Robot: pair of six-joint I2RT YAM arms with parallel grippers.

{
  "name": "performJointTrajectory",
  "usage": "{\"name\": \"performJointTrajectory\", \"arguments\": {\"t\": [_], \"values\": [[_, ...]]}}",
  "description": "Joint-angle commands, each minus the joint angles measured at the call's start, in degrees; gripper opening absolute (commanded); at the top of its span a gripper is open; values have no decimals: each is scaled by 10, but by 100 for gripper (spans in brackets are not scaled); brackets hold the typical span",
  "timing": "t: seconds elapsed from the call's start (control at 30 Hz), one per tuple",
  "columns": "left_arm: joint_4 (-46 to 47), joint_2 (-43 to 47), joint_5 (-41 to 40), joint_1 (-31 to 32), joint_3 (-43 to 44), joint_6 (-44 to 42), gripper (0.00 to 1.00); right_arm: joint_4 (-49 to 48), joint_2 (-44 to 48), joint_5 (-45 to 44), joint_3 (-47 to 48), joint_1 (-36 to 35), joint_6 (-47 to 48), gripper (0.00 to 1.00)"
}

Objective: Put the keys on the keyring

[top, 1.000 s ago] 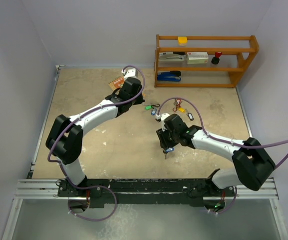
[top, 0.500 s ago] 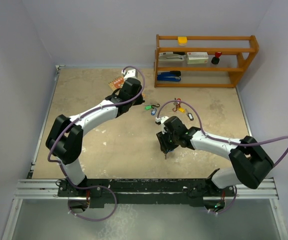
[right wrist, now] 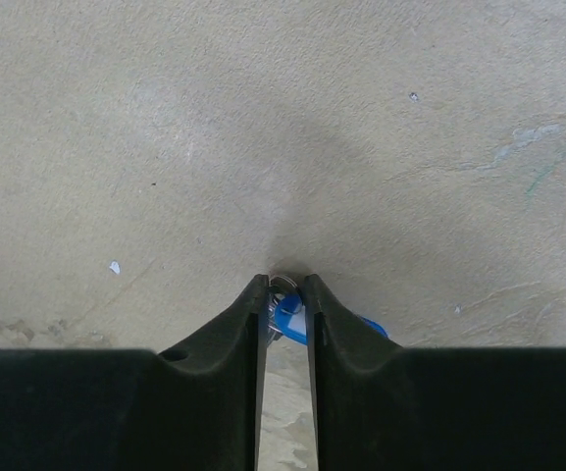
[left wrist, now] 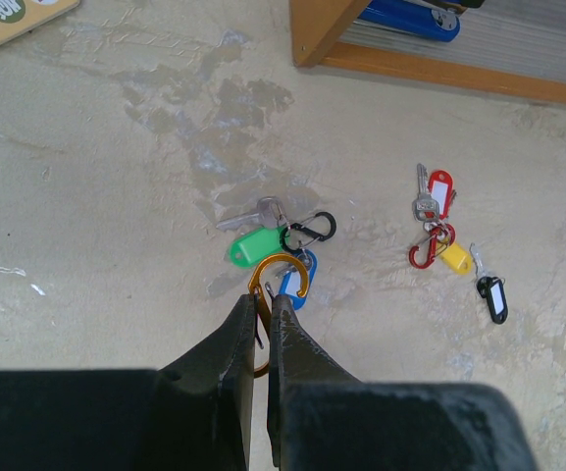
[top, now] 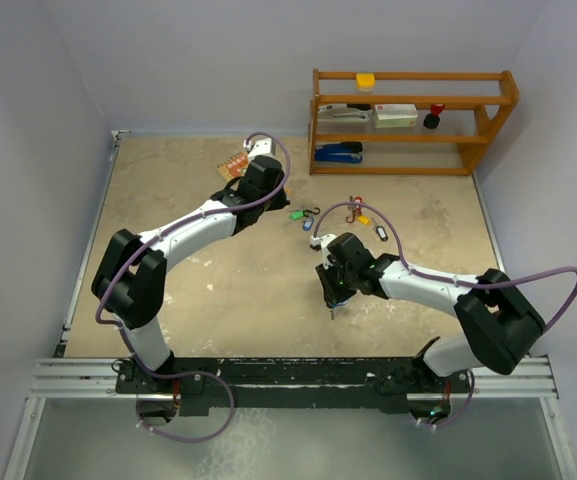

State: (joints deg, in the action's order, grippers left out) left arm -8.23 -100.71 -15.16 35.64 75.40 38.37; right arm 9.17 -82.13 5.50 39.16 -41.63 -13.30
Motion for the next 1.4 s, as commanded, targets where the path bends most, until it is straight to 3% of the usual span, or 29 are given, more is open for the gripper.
{"name": "performJointTrajectory", "arguments": {"t": [0.0,0.3,0.67,0.9,1.2,1.37], "values": [[19,28,5,-6,0,3,0,-3,6,2,0,-2,-1,21],[20,27,6,-7,-2,4,0,1,26,-20,9,-2,2,0],[22,28,14,-7,-2,4,0,-34,106,-80,27,-2,-4,0],[46,28,58,-6,-21,6,0,-91,136,-144,33,-2,23,0],[102,54,138,18,-96,13,0,-152,131,-204,45,-1,68,0],[104,55,139,55,-100,10,0,-166,116,-210,59,1,74,0]]}}
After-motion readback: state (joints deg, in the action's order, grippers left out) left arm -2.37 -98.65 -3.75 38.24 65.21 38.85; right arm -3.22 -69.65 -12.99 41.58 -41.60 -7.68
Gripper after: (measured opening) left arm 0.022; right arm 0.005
